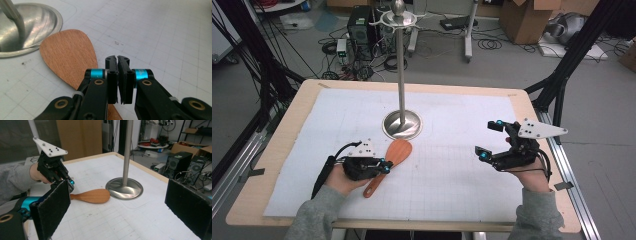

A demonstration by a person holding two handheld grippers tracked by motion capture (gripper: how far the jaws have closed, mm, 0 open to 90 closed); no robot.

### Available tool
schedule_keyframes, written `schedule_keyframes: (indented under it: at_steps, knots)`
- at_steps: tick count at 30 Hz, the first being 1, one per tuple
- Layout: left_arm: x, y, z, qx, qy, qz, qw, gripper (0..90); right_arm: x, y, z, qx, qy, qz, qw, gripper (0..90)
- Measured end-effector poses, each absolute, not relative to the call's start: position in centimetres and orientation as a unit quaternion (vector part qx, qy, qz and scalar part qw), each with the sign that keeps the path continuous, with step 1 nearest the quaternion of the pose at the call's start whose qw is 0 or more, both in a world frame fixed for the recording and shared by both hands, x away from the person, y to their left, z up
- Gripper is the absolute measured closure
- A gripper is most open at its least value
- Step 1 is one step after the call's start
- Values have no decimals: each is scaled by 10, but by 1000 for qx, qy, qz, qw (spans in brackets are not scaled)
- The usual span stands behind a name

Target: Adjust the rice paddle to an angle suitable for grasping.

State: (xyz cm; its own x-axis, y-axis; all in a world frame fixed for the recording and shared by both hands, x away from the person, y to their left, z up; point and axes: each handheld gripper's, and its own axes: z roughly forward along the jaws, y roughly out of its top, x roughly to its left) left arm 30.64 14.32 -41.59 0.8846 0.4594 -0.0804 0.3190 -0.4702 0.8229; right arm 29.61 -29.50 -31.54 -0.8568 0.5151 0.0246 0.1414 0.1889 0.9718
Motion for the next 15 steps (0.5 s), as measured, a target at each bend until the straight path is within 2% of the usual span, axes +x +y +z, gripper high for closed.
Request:
schedule_keyframes:
  at_steps: [15]
  knots:
    - [308,136,-427,874,231,64,422,860,299,-295,-318,222,757,595,155,48]
